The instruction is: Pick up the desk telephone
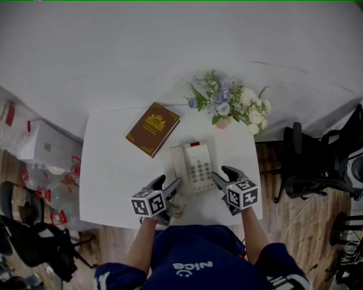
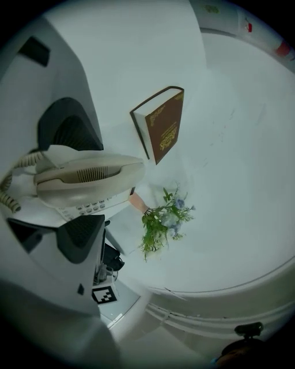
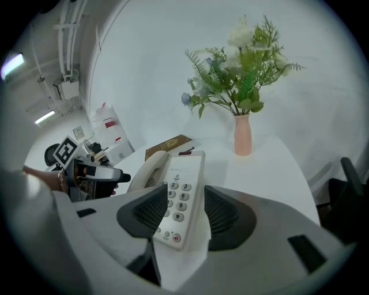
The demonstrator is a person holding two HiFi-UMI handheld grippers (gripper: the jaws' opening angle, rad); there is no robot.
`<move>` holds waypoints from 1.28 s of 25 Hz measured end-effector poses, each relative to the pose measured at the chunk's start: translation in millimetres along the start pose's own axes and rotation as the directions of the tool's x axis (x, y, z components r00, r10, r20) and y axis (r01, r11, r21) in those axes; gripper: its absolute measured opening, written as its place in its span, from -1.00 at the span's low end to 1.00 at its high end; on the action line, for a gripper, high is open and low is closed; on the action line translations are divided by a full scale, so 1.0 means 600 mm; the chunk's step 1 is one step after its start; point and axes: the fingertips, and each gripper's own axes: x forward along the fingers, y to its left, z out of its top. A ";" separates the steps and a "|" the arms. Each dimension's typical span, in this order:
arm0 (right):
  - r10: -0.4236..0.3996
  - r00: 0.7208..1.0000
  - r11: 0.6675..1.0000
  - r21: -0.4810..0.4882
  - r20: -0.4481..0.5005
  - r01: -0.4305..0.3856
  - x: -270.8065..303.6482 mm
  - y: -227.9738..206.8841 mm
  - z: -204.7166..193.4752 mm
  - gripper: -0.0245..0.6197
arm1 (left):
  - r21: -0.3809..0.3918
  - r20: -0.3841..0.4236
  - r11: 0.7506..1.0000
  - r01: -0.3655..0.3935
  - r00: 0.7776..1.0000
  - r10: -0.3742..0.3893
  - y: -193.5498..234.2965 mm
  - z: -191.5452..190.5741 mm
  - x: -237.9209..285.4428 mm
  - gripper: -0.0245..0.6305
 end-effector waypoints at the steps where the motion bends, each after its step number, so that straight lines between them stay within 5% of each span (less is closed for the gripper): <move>1: 0.019 1.000 1.000 0.018 -0.009 -0.019 0.005 -0.001 0.000 -0.26 | -0.012 -0.013 1.000 -0.002 1.000 0.002 0.004 -0.002 0.004 0.13; 5: 0.089 0.994 0.995 0.048 -0.066 -0.085 0.024 -0.003 -0.004 -0.22 | -0.081 -0.028 0.997 -0.012 1.000 0.009 0.027 -0.002 0.020 0.16; 12: 0.173 0.973 0.981 0.110 -0.150 -0.157 0.063 -0.016 -0.018 -0.15 | -0.255 -0.025 0.958 0.133 0.989 -0.144 0.017 0.017 0.052 0.25; 22: 0.300 0.925 0.947 0.190 -0.235 -0.259 0.105 -0.019 -0.029 0.00 | -0.247 -0.154 0.956 0.158 0.968 -0.200 0.029 -0.002 0.086 0.26; 32: 0.349 0.898 0.928 0.232 -0.267 -0.291 0.127 -0.021 -0.036 0.00 | -0.353 -0.179 0.910 0.217 0.939 -0.293 0.024 -0.011 0.098 0.27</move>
